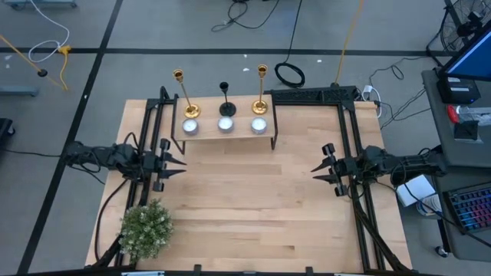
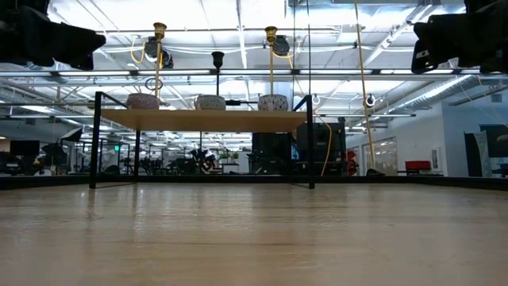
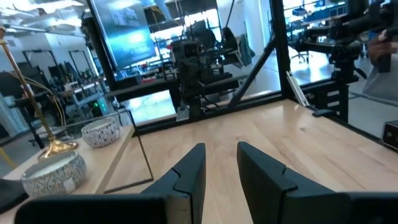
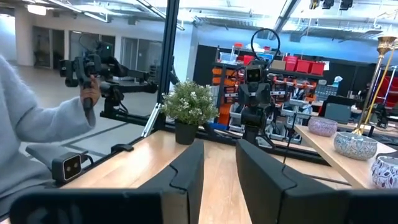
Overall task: Pick & Place candle stick holders
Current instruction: Return to Home Position
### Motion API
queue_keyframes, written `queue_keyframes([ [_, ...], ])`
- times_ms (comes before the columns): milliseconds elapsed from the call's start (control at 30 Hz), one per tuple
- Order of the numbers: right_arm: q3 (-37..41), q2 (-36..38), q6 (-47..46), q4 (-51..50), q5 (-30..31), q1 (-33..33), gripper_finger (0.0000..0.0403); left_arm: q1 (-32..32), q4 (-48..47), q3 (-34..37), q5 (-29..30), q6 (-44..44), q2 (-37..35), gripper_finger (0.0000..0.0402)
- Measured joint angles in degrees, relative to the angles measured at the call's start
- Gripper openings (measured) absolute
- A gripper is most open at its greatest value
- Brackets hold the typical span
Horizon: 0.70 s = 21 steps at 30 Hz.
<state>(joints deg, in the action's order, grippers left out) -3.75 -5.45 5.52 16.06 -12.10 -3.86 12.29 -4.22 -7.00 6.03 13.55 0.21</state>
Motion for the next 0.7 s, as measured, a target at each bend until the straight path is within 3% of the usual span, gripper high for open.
queue_keyframes([
  [267,0.1,0.0,0.1,-1.4,0.0,0.0,0.0089,-1.6,8.0,6.1,0.6,-0.4,0.1,0.0097],
  [700,0.2,0.0,1.1,-6.7,0.0,0.0,0.0089,-4.7,7.9,6.2,0.5,-3.0,0.2,0.0097],
])
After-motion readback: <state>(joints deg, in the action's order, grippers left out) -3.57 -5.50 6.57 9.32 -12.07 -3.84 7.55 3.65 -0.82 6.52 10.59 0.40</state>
